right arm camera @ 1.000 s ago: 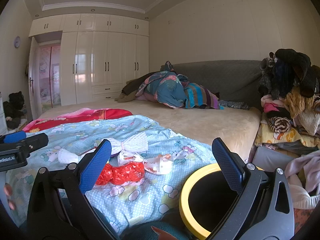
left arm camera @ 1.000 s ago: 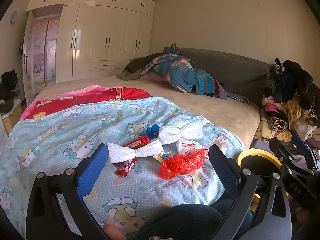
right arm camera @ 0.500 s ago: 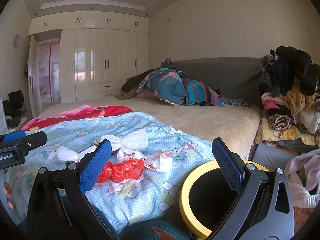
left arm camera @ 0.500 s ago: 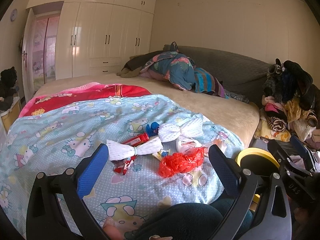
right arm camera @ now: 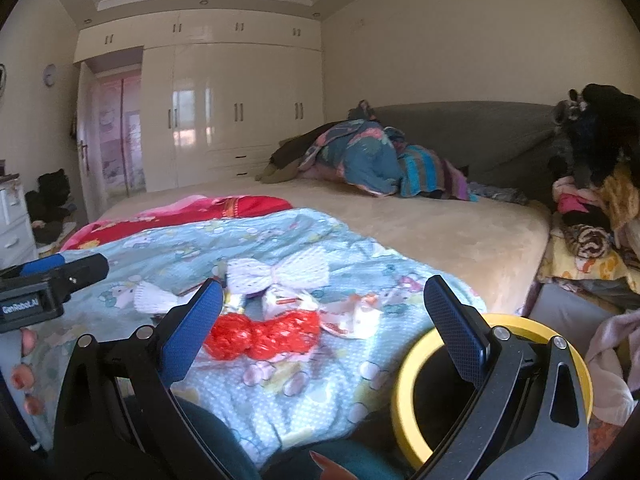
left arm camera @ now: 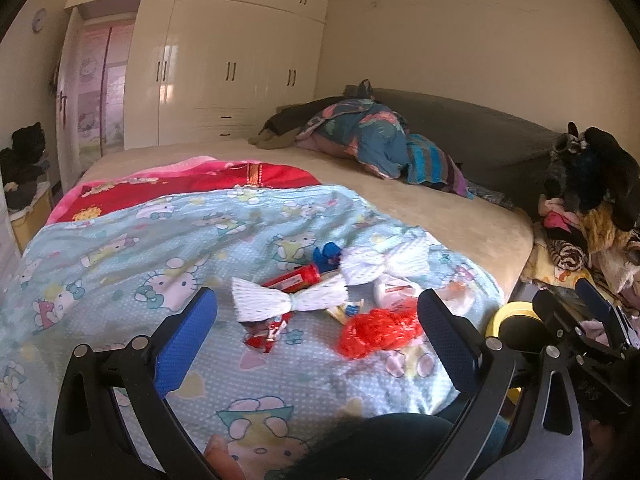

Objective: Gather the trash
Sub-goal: 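Reach both tools to the white plastic bag and close both grippers on it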

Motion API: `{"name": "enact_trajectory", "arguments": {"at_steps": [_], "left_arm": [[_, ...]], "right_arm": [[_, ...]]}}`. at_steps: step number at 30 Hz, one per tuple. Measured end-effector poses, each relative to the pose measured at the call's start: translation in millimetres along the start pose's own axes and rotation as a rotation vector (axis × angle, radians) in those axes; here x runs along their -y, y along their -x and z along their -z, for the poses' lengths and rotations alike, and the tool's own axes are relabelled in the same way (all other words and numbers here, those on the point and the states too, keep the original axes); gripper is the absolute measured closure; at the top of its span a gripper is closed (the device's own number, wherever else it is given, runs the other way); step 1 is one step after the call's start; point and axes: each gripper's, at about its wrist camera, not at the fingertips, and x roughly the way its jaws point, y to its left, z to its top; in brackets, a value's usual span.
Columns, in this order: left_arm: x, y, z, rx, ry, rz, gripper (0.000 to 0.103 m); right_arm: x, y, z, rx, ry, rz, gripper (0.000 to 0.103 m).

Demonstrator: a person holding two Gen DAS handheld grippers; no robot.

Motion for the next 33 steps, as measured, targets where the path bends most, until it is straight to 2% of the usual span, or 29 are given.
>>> {"name": "enact_trajectory", "arguments": {"at_steps": [8, 13, 20, 24, 28, 33], "left_arm": [[-23.0, -11.6, -7.2, -0.007, 0.041, -0.02, 0.006], [-39.9, -20.3, -11.7, 0.001, 0.06, -0.054, 0.006], [-65.5, -48.5, -14.6, -0.051, 0.116, -0.078, 0.006], [-75.3, -65.9, -12.4, -0.058, 0.143, -0.025, 0.006], [-80.2, -86.2, -9.6, -0.094, 0.159, -0.011, 0.006], [-85.2, -112.6, -7.9, -0.133, 0.177, -0.012, 0.006]], "right_arm": [[-29.0, -24.8, -13.8, -0.025, 0.039, -0.095, 0.01], [-37.1, -42.0, -20.5, -0.046, 0.045, -0.123, 0.01], [-25.5, -80.3, -29.0, -0.115, -0.007, -0.076, 0.01], [-6.3, -107.9, -32.3, -0.165, -0.075, -0.043, 0.01], [9.6, -139.2, -32.8, -0.235, -0.12, -0.024, 0.01], [17.8, -170.1, -31.4, -0.279, -0.149, -0.004, 0.01]]}}
